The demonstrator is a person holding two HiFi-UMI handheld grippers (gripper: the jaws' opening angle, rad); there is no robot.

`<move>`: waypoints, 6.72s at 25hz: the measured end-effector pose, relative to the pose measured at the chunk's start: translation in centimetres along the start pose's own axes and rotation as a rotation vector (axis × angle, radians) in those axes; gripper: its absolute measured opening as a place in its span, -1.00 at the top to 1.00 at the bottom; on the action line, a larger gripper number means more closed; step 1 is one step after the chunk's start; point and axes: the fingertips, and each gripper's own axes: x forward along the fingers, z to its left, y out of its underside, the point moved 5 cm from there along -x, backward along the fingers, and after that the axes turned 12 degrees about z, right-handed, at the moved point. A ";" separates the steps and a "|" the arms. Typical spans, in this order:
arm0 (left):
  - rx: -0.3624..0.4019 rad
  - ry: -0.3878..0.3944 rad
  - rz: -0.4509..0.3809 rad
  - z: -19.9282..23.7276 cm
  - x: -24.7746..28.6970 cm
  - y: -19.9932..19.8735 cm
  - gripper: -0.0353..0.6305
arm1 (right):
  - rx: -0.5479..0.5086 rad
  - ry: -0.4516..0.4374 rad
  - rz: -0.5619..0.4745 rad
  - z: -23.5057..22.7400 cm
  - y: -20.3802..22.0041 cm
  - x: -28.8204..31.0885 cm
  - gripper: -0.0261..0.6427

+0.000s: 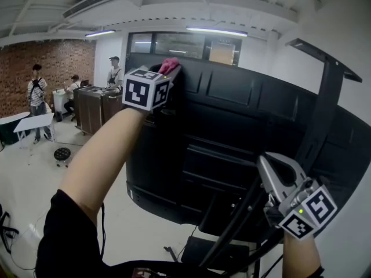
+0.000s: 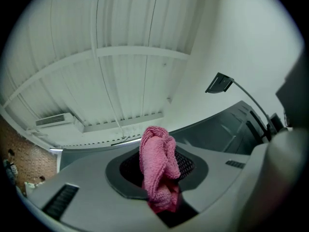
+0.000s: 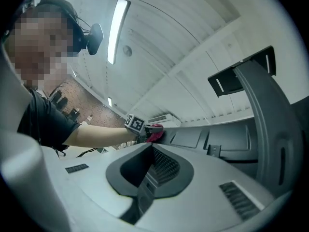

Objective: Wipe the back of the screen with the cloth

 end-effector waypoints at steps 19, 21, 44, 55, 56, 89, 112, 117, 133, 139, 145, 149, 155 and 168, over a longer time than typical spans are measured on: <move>0.463 0.504 0.025 -32.8 7.2 -11.8 0.59 | 0.029 0.043 -0.026 -4.5 1.9 -10.5 0.91; 0.521 0.546 0.018 -35.2 7.2 -11.6 0.59 | 0.039 0.046 -0.028 -4.8 2.3 -10.8 0.90; 0.077 -0.112 0.136 4.9 -5.3 12.2 0.59 | 0.040 0.104 0.004 -1.2 2.6 -4.8 0.90; 0.424 0.135 0.250 -15.7 0.5 5.7 0.59 | 0.039 0.090 -0.017 -4.3 4.3 -10.5 0.90; 0.468 0.158 0.258 -17.8 1.2 5.2 0.59 | 0.040 0.088 -0.021 -4.7 4.6 -11.0 0.90; -0.065 -0.240 0.254 6.2 -9.3 29.8 0.67 | 0.244 -0.172 0.146 10.2 11.1 4.1 0.90; 0.061 0.214 0.075 -12.2 -8.4 24.8 0.63 | 0.343 -0.261 0.182 11.5 16.2 2.0 0.90; -0.036 -0.133 0.192 2.0 -13.4 32.5 0.63 | 0.347 -0.248 0.226 12.7 16.6 3.7 0.90; 0.118 0.115 0.178 -20.5 -7.2 30.6 0.63 | 0.399 -0.120 0.245 10.6 18.5 -2.0 0.90; 0.002 -0.021 0.276 -11.8 -10.7 35.2 0.63 | 0.419 -0.133 0.220 9.4 19.2 -1.2 0.90; -0.082 -0.192 0.391 -2.0 -13.7 43.0 0.62 | 0.423 -0.156 0.254 11.2 19.4 1.4 0.90; -0.114 -0.115 0.387 -6.5 -12.5 42.6 0.63 | 0.430 -0.134 0.277 11.4 19.7 0.4 0.90; -0.018 0.090 0.341 -19.1 -9.5 39.0 0.62 | 0.440 -0.106 0.274 10.3 19.8 -2.6 0.90; -0.063 -0.110 0.558 -6.7 -15.5 48.3 0.62 | 0.443 -0.159 0.260 11.0 19.9 0.5 0.90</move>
